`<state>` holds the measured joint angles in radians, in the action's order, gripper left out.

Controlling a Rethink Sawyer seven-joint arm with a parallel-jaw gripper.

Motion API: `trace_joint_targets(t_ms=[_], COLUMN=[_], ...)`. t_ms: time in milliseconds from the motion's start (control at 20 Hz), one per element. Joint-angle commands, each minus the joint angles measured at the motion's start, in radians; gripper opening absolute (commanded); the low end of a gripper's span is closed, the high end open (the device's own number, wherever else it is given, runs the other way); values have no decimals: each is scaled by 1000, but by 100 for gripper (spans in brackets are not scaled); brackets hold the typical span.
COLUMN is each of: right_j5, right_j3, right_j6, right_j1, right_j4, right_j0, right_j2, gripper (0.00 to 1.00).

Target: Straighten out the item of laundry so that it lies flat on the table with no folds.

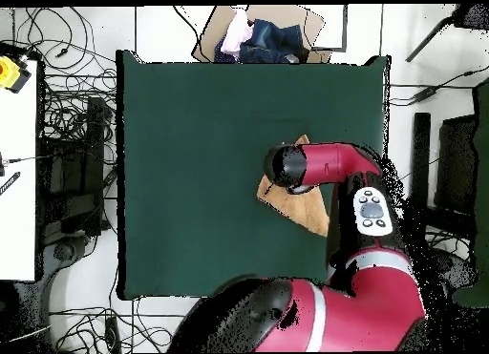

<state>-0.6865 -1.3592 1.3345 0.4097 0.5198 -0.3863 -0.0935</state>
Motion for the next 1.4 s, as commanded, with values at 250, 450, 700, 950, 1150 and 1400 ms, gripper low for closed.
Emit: trace_joint_targets(t_ms=[250,450,700,950,1150,1400], right_j5=[-64,-90,-178,-196,91,189], right_j3=[-334,-459,-482,-472,-412,-416], right_j6=[15,-141,-283,-277,-101,-38], right_j1=[357,528,664,661,369,325], right_j4=[-87,-194,-207,-205,-36,-23], right_j0=[35,-88,-139,-164,-135,-124], right_j2=[-67,-177,-199,-234,-184,-173], gripper=[0,0,0,0,0,100])
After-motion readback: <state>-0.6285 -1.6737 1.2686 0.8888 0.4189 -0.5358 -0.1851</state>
